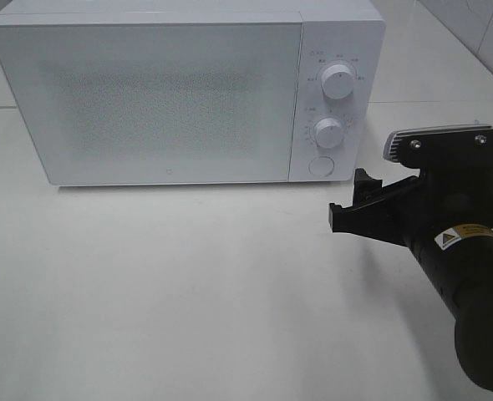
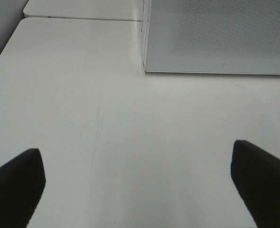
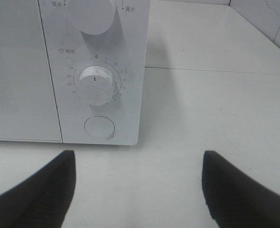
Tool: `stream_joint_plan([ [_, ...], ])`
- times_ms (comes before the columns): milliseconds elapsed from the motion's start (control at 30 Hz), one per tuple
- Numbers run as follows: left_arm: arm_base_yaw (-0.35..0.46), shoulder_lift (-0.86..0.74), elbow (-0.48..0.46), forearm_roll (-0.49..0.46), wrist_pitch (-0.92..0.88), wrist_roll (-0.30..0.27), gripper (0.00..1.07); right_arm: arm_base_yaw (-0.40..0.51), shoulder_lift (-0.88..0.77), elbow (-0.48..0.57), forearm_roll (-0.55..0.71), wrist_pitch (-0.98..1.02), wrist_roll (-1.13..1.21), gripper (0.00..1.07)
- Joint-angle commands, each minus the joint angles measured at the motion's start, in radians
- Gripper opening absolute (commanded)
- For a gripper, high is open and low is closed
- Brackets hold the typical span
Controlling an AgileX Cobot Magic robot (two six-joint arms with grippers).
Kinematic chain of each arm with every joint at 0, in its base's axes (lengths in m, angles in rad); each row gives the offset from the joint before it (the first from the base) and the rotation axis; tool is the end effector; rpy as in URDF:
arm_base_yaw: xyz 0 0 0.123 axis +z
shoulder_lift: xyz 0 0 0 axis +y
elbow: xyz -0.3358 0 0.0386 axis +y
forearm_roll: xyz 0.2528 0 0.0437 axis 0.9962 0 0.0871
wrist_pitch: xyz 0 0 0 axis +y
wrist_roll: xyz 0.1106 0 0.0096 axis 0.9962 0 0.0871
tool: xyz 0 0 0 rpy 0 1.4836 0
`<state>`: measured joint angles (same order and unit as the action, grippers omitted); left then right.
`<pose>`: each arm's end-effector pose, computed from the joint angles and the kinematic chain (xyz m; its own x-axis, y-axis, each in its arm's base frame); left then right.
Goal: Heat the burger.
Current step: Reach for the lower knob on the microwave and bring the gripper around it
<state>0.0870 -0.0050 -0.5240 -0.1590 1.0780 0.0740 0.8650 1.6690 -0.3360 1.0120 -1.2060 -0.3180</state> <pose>-0.0397 -0.0190 0.2767 -0.4392 -0.0400 -0.8975 0.0379 0.9973 -0.0630 0.2214 0.1242 0.1980 -0.1821 -0.0263 -0.9829 0.0639 0.9972 -0.0385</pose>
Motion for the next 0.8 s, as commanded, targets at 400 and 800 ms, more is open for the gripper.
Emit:
stream_joint_plan([
  [400, 0.003, -0.016, 0.003, -0.004, -0.011, -0.005, 1.00, -0.048, 0.016, -0.022, -0.111, -0.102, 0.078, 0.73],
  [800, 0.003, -0.016, 0.003, -0.004, -0.011, -0.005, 1.00, -0.092, 0.183, -0.154, -0.134, -0.113, 0.076, 0.73],
])
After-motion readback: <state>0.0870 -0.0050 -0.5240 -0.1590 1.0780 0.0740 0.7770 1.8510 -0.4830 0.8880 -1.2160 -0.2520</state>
